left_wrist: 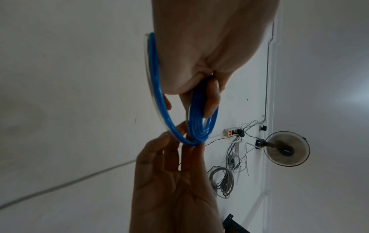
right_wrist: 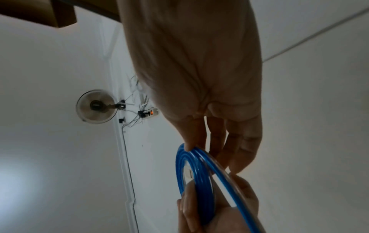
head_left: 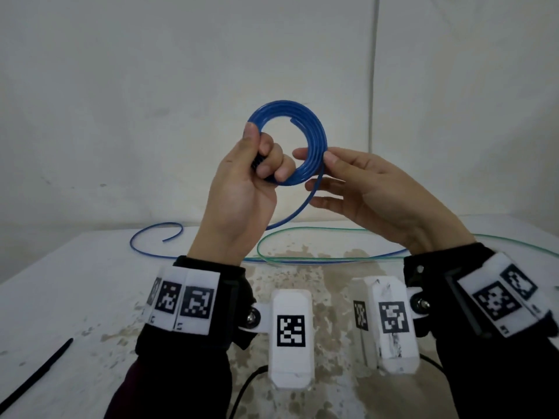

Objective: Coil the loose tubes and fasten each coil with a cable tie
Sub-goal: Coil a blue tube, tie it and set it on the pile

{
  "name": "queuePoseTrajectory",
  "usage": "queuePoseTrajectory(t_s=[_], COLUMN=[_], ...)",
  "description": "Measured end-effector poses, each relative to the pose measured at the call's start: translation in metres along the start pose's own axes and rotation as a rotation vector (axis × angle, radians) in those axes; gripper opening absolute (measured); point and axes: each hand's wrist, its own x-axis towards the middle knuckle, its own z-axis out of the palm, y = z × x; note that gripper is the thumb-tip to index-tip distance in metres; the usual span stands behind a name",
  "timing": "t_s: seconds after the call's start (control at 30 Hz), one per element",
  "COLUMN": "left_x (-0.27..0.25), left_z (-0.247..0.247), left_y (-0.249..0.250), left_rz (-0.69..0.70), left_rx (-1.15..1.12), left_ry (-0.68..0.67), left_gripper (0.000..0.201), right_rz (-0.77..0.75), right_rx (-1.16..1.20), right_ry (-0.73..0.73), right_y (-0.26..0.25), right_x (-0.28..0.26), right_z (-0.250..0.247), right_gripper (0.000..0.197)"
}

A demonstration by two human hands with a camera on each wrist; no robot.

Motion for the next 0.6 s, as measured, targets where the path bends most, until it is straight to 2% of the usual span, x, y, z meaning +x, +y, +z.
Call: queuePoseTrajectory(t_s=[0.27, 0.43, 0.53, 0.6], left_x=[-0.006, -0.007, -0.007, -0.007], left_z=[-0.002, -0.004, -0.007, -0.009], left_y=[0.002, 0.008, 0.011, 0.013], left_rz=[-0.275, -0.299, -0.316, -0.342], left_rx=[0.125, 0.075, 0.085, 0.097], left_ry=[-0.102, -0.096, -0.095, -0.101], left_gripper=[0.029, 0.023, 0.014, 0.010], right_rz=[-0.051, -0.041, -0.020, -0.023], right_rx=[0.044, 0.245, 0.228, 0.130], right_ry=[0.149, 0.132, 0.113, 0.111], right_y=[0.004, 0.010, 0.011, 0.008], right_x=[0.006, 0.011, 0.011, 0.010], right_z=[-0.001, 0.003, 0.004, 0.004], right_gripper=[0.033, 0.036, 0.035, 0.035])
